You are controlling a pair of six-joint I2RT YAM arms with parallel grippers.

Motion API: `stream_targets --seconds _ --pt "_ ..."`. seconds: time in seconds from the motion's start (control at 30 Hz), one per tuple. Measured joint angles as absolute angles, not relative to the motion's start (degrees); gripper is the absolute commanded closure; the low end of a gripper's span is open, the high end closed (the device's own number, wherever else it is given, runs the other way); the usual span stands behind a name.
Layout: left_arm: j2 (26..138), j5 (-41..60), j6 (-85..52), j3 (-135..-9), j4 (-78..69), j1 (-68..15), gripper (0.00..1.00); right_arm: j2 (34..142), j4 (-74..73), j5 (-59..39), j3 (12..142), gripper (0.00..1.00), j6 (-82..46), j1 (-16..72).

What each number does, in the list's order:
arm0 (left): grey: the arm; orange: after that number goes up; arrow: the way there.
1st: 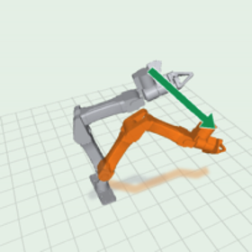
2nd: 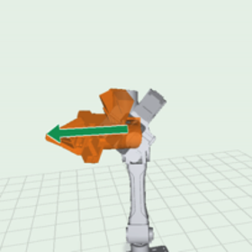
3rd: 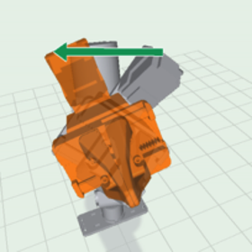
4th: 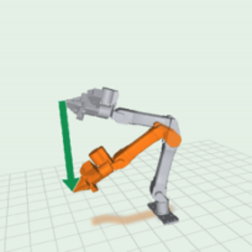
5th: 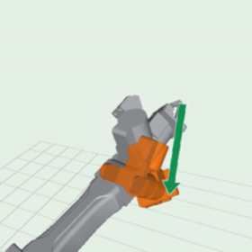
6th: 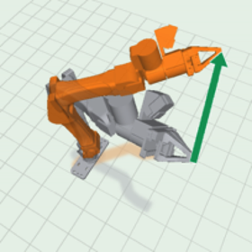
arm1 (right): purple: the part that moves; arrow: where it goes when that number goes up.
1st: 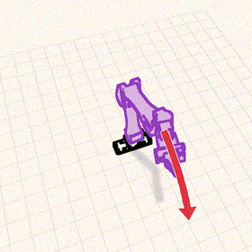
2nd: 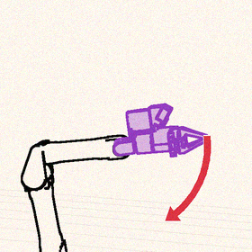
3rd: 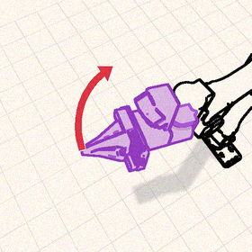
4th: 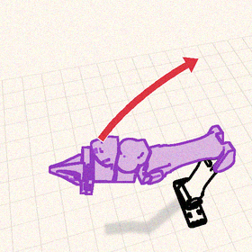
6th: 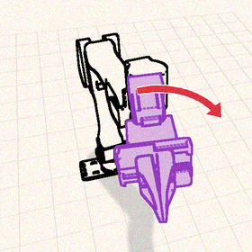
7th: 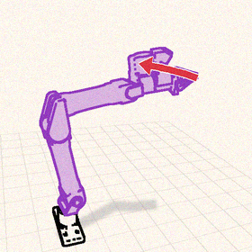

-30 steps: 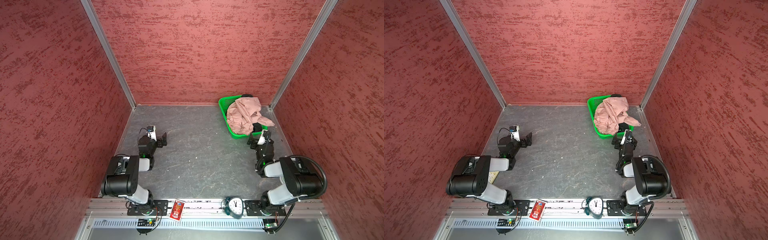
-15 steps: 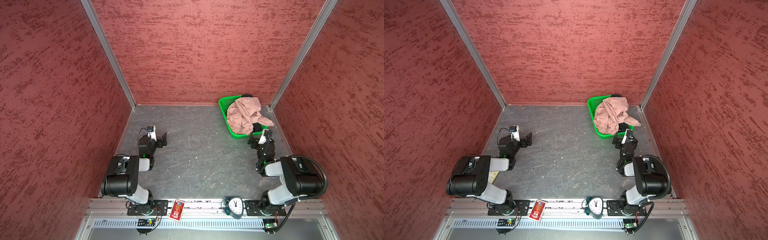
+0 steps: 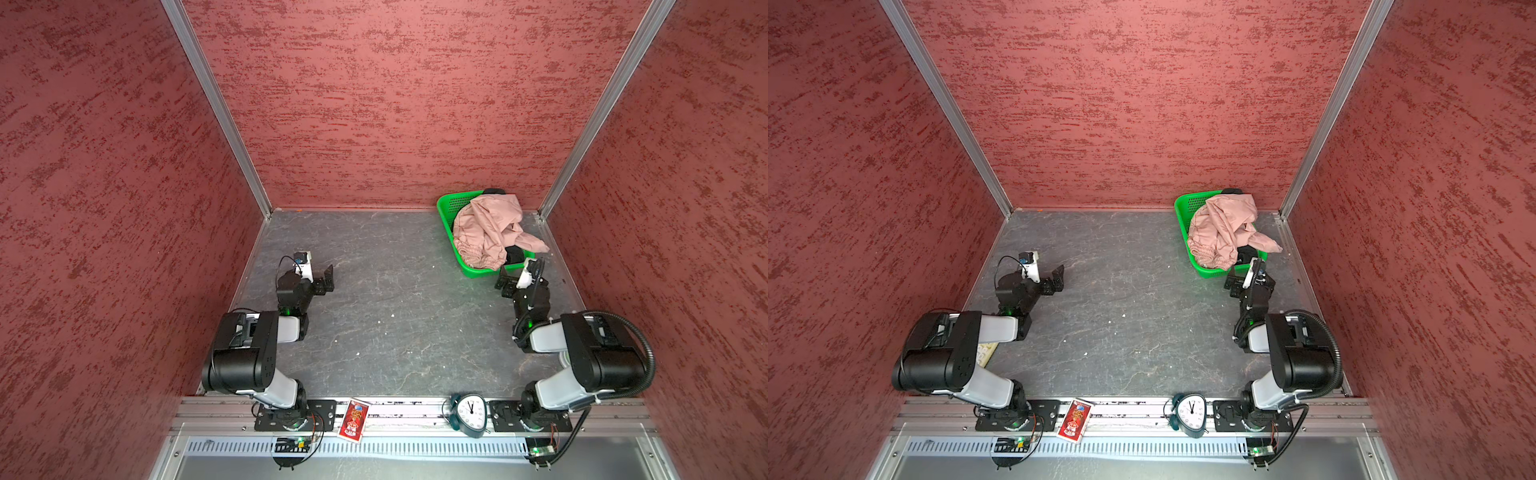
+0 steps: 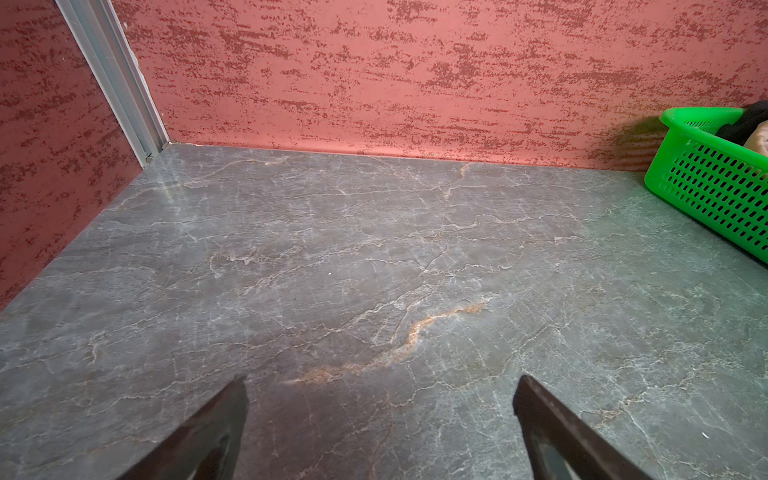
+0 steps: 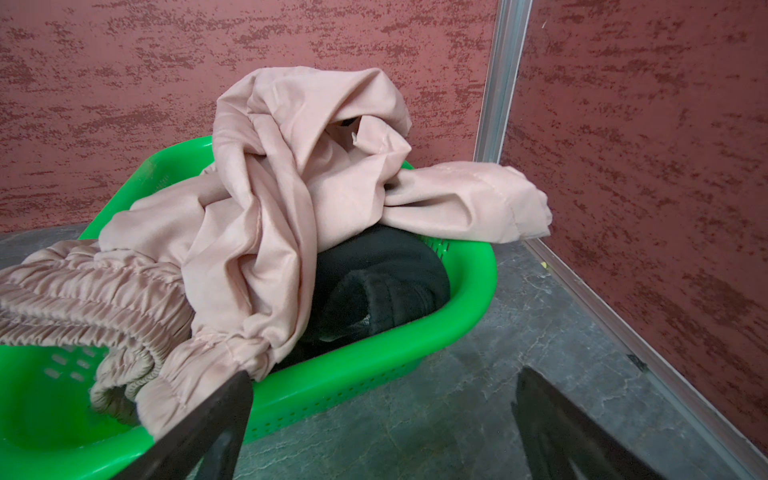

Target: Fold and stack the shorts

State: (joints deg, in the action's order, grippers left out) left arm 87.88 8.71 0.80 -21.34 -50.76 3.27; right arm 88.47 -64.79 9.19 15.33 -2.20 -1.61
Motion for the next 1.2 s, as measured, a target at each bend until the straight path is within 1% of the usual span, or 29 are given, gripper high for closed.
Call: stream_targets --seconds 0.07,0.17,0.27,0.37,0.43,0.53,0.67,0.87,1.03,1.1,1.13,1.2 --pt "87.9 8.8 0.8 -21.4 -50.5 3.3 0.01 86.7 -61.7 9.2 15.7 0.01 -2.3 -1.6" --pt "86.2 8.6 0.8 -23.9 -43.8 3.3 0.01 78.2 -50.9 9.8 19.2 0.01 -2.8 -1.6" --pt "81.6 8.3 0.4 -30.4 -32.6 3.2 0.01 68.6 -38.7 9.8 27.7 0.02 -4.4 -1.6" --pt "76.0 9.3 -1.5 -35.4 -26.1 3.0 0.01 65.6 -27.1 9.1 38.8 0.01 -5.8 -1.6" --pt "73.2 10.7 -2.9 -38.7 -21.1 2.3 0.01 68.8 -17.5 8.5 49.2 0.01 -6.0 -1.6" --pt "72.1 12.5 -4.6 -44.7 -12.0 0.4 0.01 79.0 -5.0 6.5 65.3 0.01 -5.6 -1.6" --pt "69.6 14.3 -7.4 -48.7 -2.6 -2.9 0.01 91.5 6.1 3.1 78.3 0.01 -4.8 -1.6" --pt "63.9 18.0 -9.8 -48.8 7.4 -7.4 0.01 105.0 19.4 2.0 87.9 0.01 -1.8 0.3" --pt "62.9 18.3 -9.8 -48.8 13.6 -8.1 0.01 110.6 24.3 4.3 89.4 0.03 0.5 4.0" --pt "62.6 18.2 -9.8 -48.8 15.1 -8.1 0.01 111.8 25.1 5.0 89.6 0.09 0.8 5.0" --pt "62.4 18.2 -9.7 -48.8 15.8 -8.1 0.01 112.2 25.4 5.2 89.6 0.14 1.0 5.2" --pt "62.1 18.2 -9.6 -48.8 16.6 -8.1 0.01 112.7 25.4 5.2 89.8 0.32 0.9 5.1"
